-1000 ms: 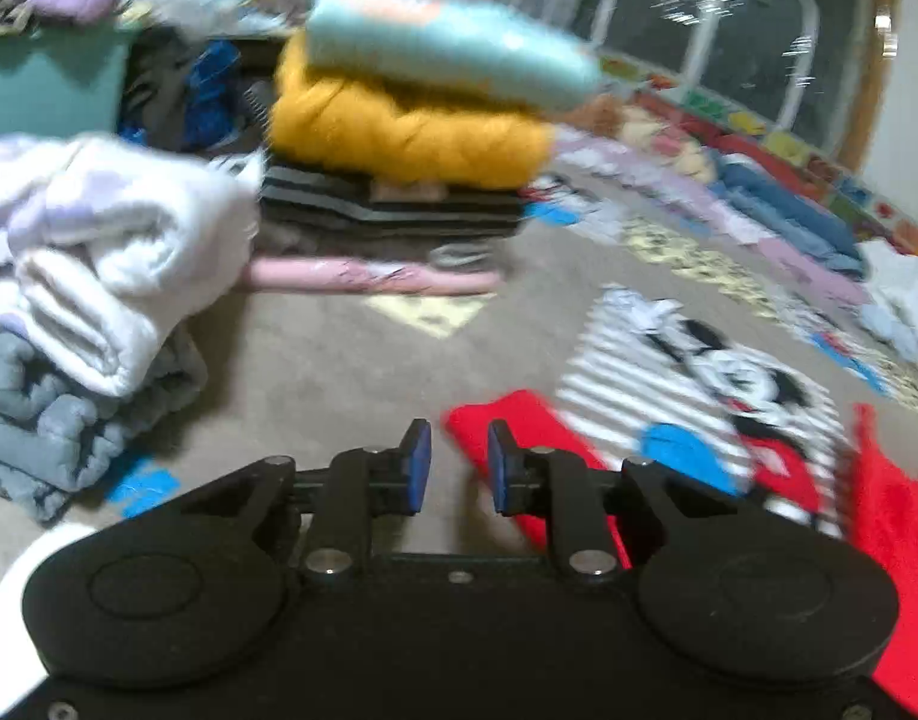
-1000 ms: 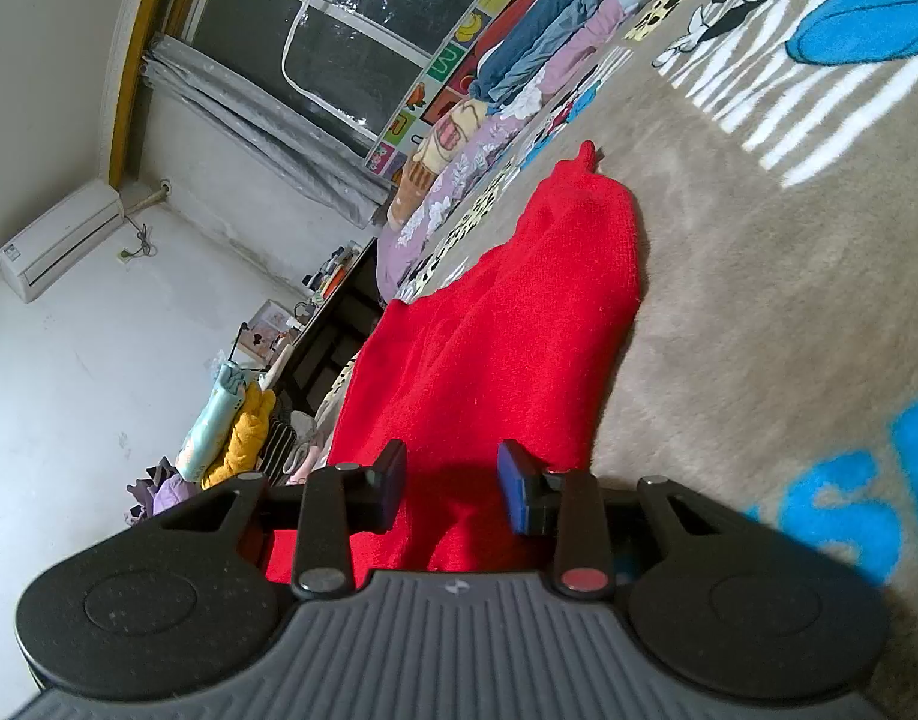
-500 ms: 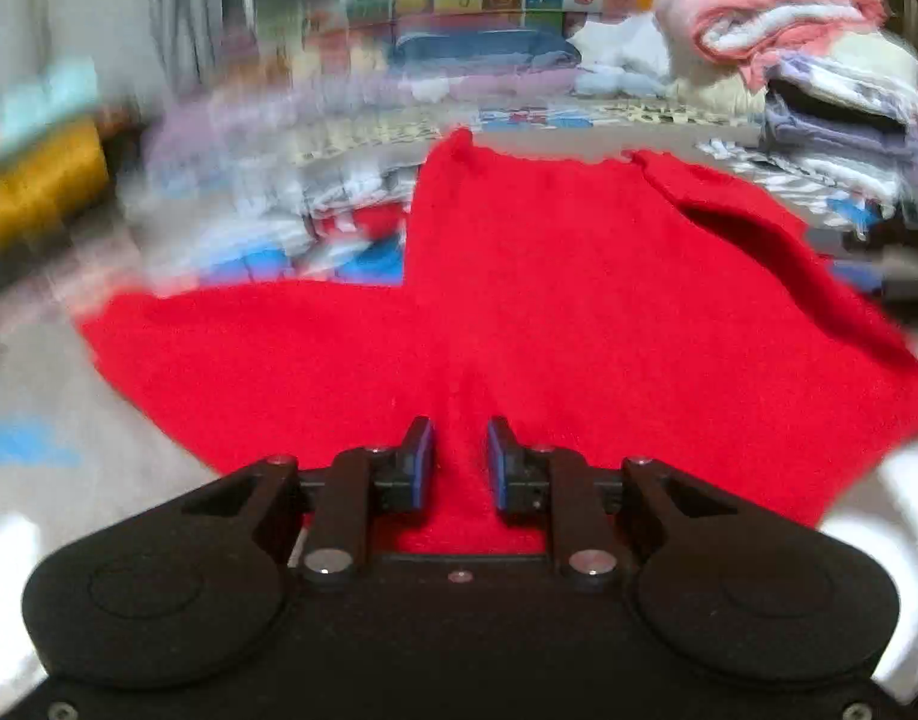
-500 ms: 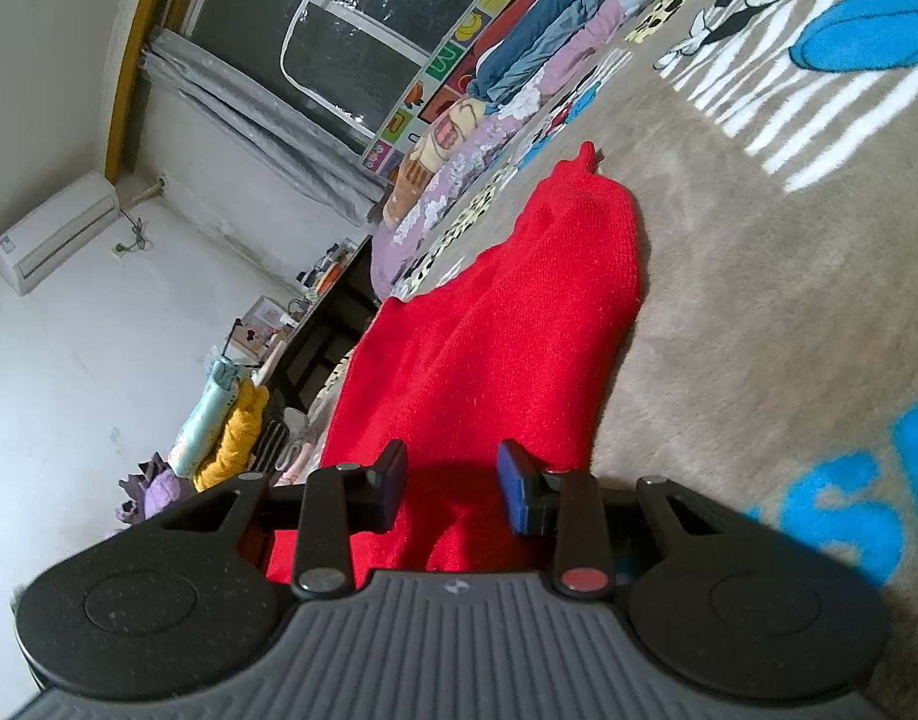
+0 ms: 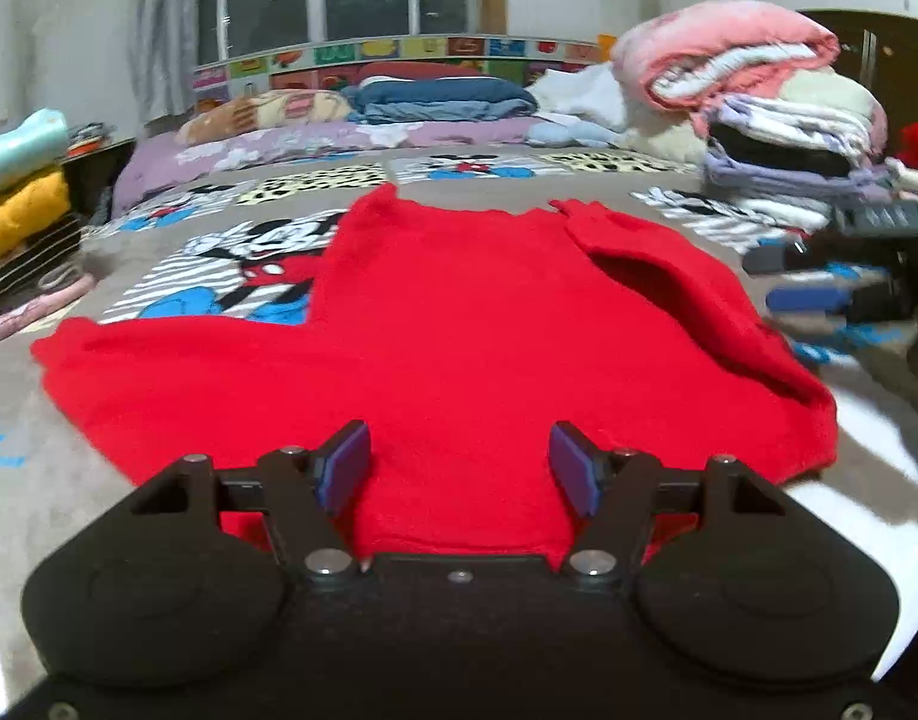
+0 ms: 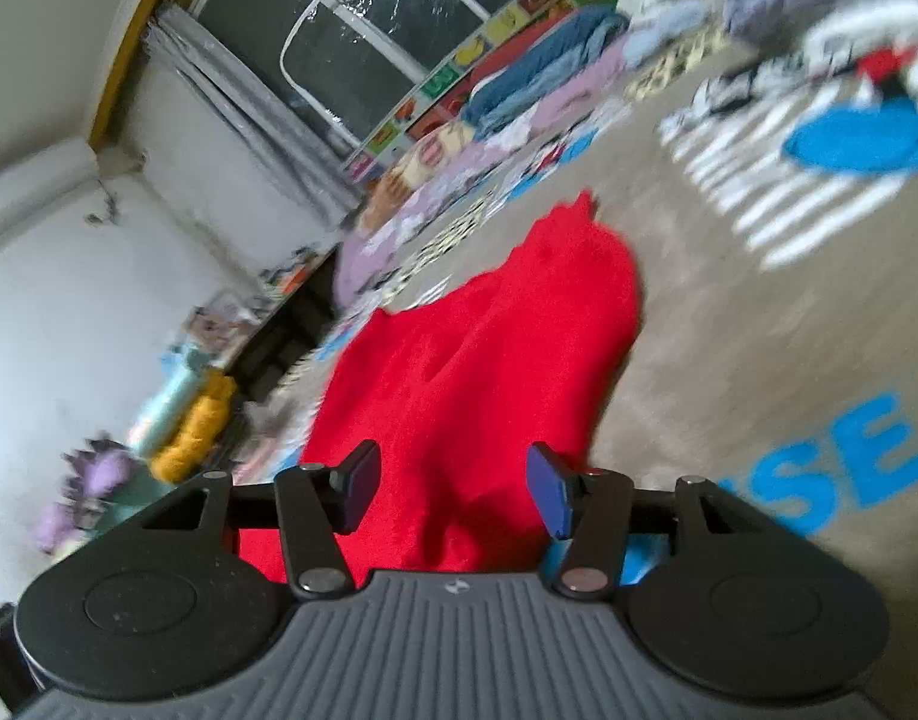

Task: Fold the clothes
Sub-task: 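Release the sweater with both tools and smooth it flat with the right hand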

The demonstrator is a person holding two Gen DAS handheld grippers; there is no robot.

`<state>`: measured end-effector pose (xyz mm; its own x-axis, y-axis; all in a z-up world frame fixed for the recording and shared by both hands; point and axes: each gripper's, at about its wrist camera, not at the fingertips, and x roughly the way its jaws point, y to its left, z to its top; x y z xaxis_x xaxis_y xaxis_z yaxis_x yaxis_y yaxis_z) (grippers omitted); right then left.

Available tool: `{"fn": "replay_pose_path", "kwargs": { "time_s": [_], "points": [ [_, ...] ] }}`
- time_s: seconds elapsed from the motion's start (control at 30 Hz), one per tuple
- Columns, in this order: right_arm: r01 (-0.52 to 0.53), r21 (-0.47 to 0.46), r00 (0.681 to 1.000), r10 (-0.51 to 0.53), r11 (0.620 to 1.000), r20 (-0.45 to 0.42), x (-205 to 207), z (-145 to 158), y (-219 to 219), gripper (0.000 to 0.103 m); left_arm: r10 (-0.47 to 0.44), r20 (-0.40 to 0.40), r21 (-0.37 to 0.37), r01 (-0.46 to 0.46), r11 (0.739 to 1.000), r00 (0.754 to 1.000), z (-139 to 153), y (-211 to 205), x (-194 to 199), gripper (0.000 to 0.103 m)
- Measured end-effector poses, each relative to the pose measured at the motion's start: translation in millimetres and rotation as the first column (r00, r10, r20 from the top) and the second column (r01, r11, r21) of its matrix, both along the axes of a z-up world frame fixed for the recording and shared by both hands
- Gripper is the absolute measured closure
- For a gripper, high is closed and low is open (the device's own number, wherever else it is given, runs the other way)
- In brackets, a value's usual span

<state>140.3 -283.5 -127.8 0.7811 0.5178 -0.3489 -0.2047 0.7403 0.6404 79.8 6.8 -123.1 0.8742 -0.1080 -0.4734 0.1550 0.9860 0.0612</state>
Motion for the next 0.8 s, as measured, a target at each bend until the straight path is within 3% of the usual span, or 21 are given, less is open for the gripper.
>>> {"fn": "replay_pose_path", "kwargs": {
  "time_s": [0.1,0.2,0.3,0.43,0.57,0.63,0.8],
  "points": [
    [0.017,-0.155,1.000,-0.015,0.988,0.009,12,20,12,0.047,-0.017,0.006,0.009,0.017,1.000,1.000,-4,-7,4,0.034],
    [0.004,-0.320,1.000,0.001,0.947,0.017,37,43,31,0.047,-0.016,-0.003,-0.005,0.016,1.000,1.000,-8,-7,10,0.028],
    [-0.040,-0.476,0.999,0.044,0.878,-0.004,74,59,59,0.047,-0.012,-0.026,-0.041,0.011,0.999,1.000,-9,-2,18,0.022],
    [-0.105,-0.656,0.994,0.088,0.747,-0.059,126,66,96,0.048,-0.014,-0.049,-0.086,0.010,0.996,0.999,-10,3,23,0.018],
    [-0.150,-0.750,0.988,0.080,0.644,-0.130,175,55,124,0.048,-0.021,-0.054,-0.096,0.016,0.995,0.998,-11,2,24,0.016],
    [-0.160,-0.771,0.986,0.059,0.617,-0.158,198,50,133,0.048,-0.025,-0.057,-0.105,0.019,0.994,0.998,-11,3,25,0.016],
    [-0.155,-0.761,0.976,-0.023,0.630,-0.218,243,40,138,0.049,-0.032,-0.067,-0.123,0.024,0.992,0.997,-11,5,27,0.015]
  ]
}}
